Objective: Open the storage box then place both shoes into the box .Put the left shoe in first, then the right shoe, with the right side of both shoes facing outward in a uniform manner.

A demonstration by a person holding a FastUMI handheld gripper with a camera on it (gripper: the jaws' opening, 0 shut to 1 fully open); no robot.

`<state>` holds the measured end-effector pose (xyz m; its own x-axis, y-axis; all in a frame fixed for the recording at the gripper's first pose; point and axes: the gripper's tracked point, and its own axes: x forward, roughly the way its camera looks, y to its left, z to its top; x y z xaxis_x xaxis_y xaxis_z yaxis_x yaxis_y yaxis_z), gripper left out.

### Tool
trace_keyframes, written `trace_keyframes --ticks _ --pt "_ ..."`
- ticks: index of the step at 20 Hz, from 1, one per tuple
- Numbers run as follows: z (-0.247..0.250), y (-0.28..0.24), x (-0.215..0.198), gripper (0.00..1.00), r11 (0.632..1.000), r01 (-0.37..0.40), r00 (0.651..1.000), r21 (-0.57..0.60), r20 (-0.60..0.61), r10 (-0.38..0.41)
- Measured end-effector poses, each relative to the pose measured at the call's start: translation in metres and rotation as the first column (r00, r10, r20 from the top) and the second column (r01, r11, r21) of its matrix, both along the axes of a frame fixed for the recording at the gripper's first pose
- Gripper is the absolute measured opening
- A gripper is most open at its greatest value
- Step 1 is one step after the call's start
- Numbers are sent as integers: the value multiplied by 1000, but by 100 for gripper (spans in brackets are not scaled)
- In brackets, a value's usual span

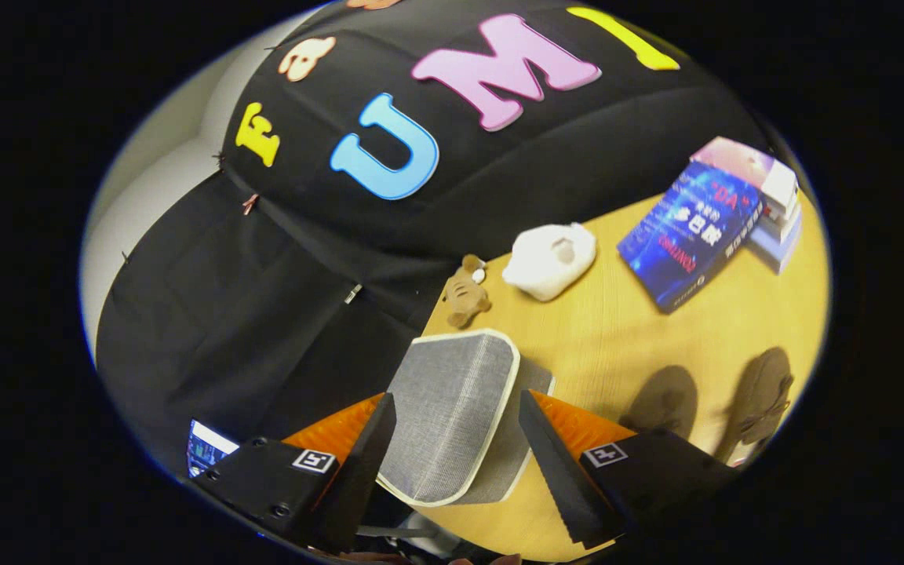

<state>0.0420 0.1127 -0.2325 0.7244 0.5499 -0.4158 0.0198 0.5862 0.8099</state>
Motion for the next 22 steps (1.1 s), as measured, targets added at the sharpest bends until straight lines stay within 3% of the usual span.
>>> trace_keyframes --ticks 2,5,7,10,14,19,20,22 --pt "-32 20 -5 98 997 -59 996 43 -70 62" --pt "-41 50 -5 98 966 -111 984 235 -109 140" --pt "-44 59 -5 98 930 -108 978 351 -132 163" --pt "-61 59 -1 98 911 -79 972 405 -172 161" --pt "-56 66 7 96 822 -39 967 568 -186 174" --pt "-64 82 6 96 766 -40 959 641 -191 210" --pt "-63 83 7 94 757 -19 958 653 -205 201" --pt "-64 85 4 72 746 -16 952 666 -217 214"
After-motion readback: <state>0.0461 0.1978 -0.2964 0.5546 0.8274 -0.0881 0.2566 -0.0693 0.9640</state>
